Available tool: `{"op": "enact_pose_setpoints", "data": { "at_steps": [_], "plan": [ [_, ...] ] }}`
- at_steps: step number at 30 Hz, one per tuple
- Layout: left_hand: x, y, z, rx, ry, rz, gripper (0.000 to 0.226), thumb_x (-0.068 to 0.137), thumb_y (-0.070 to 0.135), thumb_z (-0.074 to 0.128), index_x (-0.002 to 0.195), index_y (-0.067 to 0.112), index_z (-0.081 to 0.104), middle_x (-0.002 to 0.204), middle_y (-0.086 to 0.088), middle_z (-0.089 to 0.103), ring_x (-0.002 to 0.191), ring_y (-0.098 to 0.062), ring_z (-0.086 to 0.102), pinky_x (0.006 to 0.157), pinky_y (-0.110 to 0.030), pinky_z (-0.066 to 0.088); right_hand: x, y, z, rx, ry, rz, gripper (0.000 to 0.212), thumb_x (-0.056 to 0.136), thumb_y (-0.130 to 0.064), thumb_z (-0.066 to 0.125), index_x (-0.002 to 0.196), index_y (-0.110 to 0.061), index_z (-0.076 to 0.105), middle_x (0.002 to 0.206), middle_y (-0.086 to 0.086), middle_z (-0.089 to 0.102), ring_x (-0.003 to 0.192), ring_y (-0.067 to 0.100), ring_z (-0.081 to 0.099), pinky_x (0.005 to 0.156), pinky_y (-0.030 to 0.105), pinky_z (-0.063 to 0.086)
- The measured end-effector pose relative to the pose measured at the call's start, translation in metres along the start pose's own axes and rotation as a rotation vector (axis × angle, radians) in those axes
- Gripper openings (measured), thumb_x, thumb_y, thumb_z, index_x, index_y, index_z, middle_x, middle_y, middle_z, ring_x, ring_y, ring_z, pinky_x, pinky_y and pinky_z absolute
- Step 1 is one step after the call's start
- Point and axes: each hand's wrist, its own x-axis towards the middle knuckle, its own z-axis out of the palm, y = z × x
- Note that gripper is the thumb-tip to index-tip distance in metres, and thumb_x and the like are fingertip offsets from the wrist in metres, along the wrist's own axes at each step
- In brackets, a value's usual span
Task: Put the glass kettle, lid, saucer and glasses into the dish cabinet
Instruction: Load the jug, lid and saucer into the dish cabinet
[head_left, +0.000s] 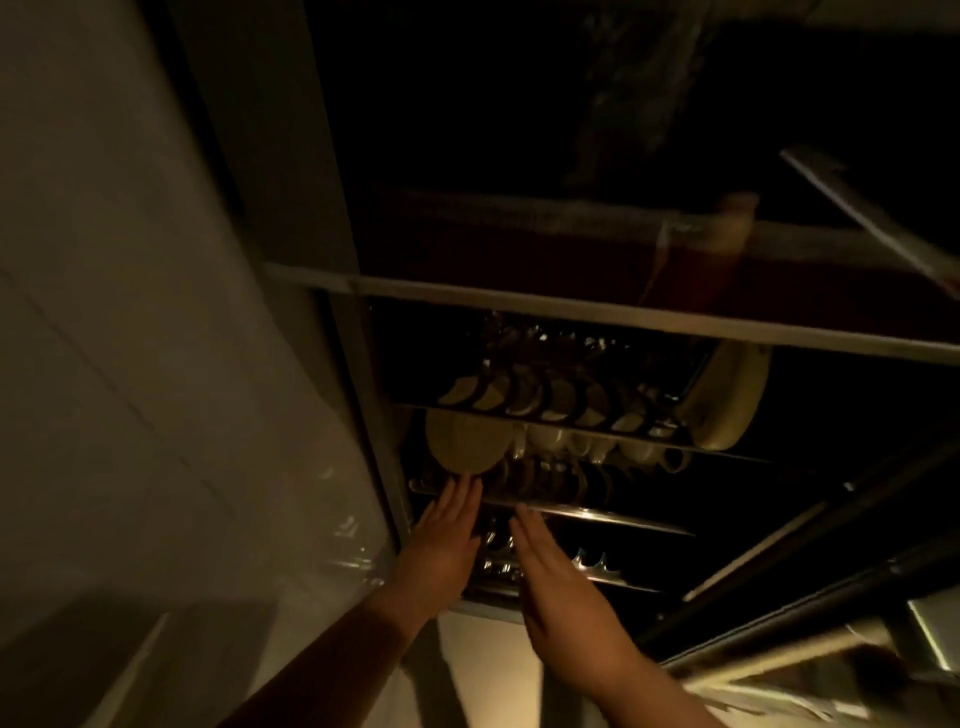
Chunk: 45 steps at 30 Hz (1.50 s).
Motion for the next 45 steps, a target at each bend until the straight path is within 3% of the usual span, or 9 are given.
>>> {"op": "enact_pose_setpoints", "data": {
  "at_steps": [10,13,18,22,25,28,32,38,45],
  "plan": [
    [-0.06,0.068,-0.049,-0.171,0.049,0.075,0.072,0.1,0.036,0.033,0.134,0.031,-0.031,0.141,0.019,-0.038,0.132,0.001,-0.027,0.11,-0.03,-0.006,-0.097,-0.066,-0.086,0.106,0.122,0.273,0.075,0.101,-0.026,0.033,0.128,-0.006,-0.034,0.136,0.0,-0.048,0.13,0.003,-0.038,0.098,0.004,-0.019],
    [-0.073,0.109,-0.08,-0.164,0.1,0.216,0.07,0.1,0.039,0.031,0.13,0.041,-0.033,0.132,0.027,-0.044,0.126,0.006,-0.037,0.11,-0.027,-0.009,-0.133,-0.085,-0.129,0.082,0.275,0.337,0.078,0.099,-0.025,0.037,0.128,-0.007,-0.033,0.136,0.004,-0.046,0.128,-0.007,-0.036,0.107,0.011,-0.019],
    [-0.083,0.168,-0.108,-0.176,0.178,0.461,0.069,0.1,0.041,0.031,0.129,0.052,-0.031,0.137,0.035,-0.038,0.126,0.015,-0.034,0.105,-0.013,-0.017,-0.195,-0.106,-0.197,-0.035,0.651,0.437,0.08,0.092,-0.02,0.056,0.142,-0.027,-0.006,0.15,-0.012,-0.021,0.14,0.006,-0.017,0.116,0.024,0.003],
    [-0.081,0.143,-0.08,-0.086,0.071,0.243,0.072,0.098,0.044,0.036,0.145,0.03,-0.018,0.154,0.008,-0.024,0.141,-0.011,-0.021,0.116,-0.028,-0.005,-0.225,-0.089,-0.205,0.01,0.708,0.49,0.074,0.09,-0.016,0.058,0.143,-0.031,0.007,0.151,-0.022,-0.003,0.141,-0.004,-0.005,0.109,0.008,0.0],
    [-0.062,0.122,-0.054,-0.008,0.028,0.11,0.08,0.098,0.046,0.034,0.138,0.016,-0.029,0.154,-0.005,-0.027,0.14,-0.019,-0.026,0.116,-0.032,-0.01,-0.223,-0.075,-0.191,0.122,0.72,0.516,0.074,0.081,-0.01,0.071,0.136,-0.019,0.023,0.152,-0.003,0.012,0.143,0.018,0.007,0.113,0.03,0.01],
    [-0.065,0.14,-0.055,-0.019,0.061,0.224,0.073,0.099,0.045,0.029,0.136,0.027,-0.032,0.15,0.004,-0.033,0.136,-0.013,-0.032,0.111,-0.028,-0.017,-0.224,-0.074,-0.186,0.127,0.773,0.57,0.079,0.079,-0.063,0.056,0.132,-0.012,0.03,0.147,0.004,0.019,0.139,0.028,0.012,0.108,0.046,0.018],
    [-0.078,0.195,-0.074,-0.015,0.01,0.479,0.072,0.099,0.046,0.029,0.136,0.038,-0.032,0.144,0.017,-0.04,0.133,-0.004,-0.037,0.11,-0.028,-0.02,-0.228,-0.064,-0.204,0.047,0.766,0.656,0.075,0.081,-0.009,0.069,0.138,-0.019,0.021,0.152,0.0,0.014,0.142,0.017,0.006,0.113,0.039,0.013],
    [-0.07,0.3,-0.12,0.001,0.07,0.777,0.061,0.093,0.051,0.009,0.139,0.033,-0.026,0.147,0.015,-0.035,0.134,0.0,-0.034,0.11,-0.03,-0.024,-0.238,-0.04,-0.244,-0.004,0.759,0.796,0.073,0.095,-0.029,0.05,0.141,-0.029,-0.006,0.149,-0.02,-0.015,0.137,-0.003,-0.017,0.106,0.013,-0.006],
    [-0.037,0.407,-0.129,-0.01,0.112,0.945,0.062,0.095,0.05,0.016,0.141,0.031,-0.022,0.152,0.013,-0.025,0.139,-0.002,-0.026,0.114,-0.024,-0.014,-0.272,-0.001,-0.277,0.061,0.759,0.996,0.071,0.098,-0.041,0.038,0.15,-0.02,-0.006,0.156,-0.009,-0.017,0.131,-0.002,-0.024,0.113,0.023,0.001]
  ]
}}
